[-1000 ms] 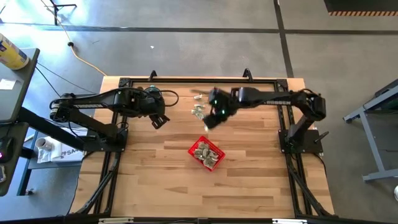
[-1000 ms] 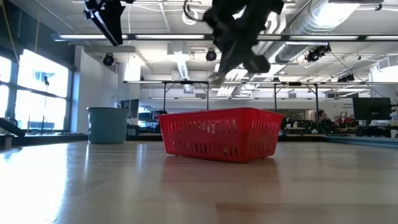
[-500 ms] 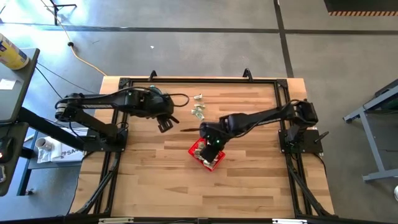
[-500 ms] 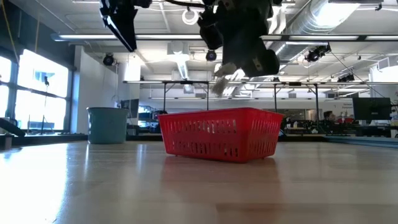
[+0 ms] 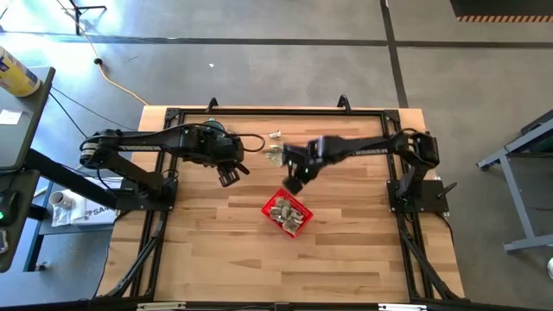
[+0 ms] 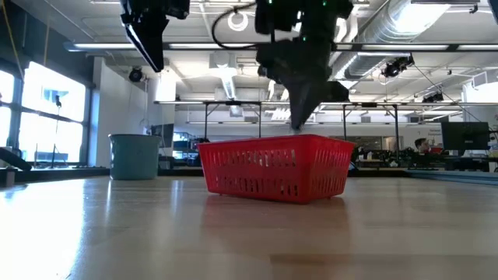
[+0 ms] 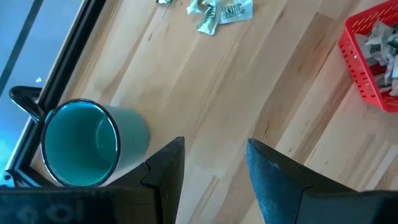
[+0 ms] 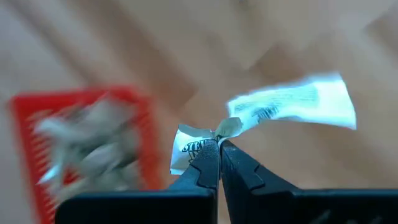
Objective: Pick and place Stevia / Truvia into bins
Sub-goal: Put the light green stevia packet into the bin
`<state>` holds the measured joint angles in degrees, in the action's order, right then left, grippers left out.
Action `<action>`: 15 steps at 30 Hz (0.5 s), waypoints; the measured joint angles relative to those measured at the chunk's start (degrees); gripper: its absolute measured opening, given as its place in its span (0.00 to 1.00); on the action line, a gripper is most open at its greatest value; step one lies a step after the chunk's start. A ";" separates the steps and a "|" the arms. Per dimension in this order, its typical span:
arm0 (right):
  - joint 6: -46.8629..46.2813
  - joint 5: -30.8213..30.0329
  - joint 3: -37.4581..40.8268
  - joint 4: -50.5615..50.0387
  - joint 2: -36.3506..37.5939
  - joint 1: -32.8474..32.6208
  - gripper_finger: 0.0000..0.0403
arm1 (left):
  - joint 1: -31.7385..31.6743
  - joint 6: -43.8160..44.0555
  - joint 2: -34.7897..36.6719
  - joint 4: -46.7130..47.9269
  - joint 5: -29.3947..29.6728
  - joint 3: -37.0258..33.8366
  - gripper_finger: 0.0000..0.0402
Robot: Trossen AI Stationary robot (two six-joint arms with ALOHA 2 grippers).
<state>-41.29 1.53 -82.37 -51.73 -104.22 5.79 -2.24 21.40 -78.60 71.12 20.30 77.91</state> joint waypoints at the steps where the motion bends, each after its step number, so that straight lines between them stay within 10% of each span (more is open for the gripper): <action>1: 1.64 -0.70 0.00 -0.43 0.00 1.72 0.00 | 0.00 0.23 -0.01 -0.05 -0.09 0.00 0.51; 8: 10.15 2.83 0.00 -2.05 -0.91 13.17 0.04 | 0.00 1.37 0.01 -0.20 -0.30 0.00 0.51; 15: 12.71 6.81 0.00 -4.10 -3.08 13.77 0.32 | 0.00 1.41 -0.01 -0.35 -0.29 0.00 0.51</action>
<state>-28.57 8.33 -82.37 -55.82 -107.30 19.56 -2.24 22.81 -78.61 70.78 20.01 77.91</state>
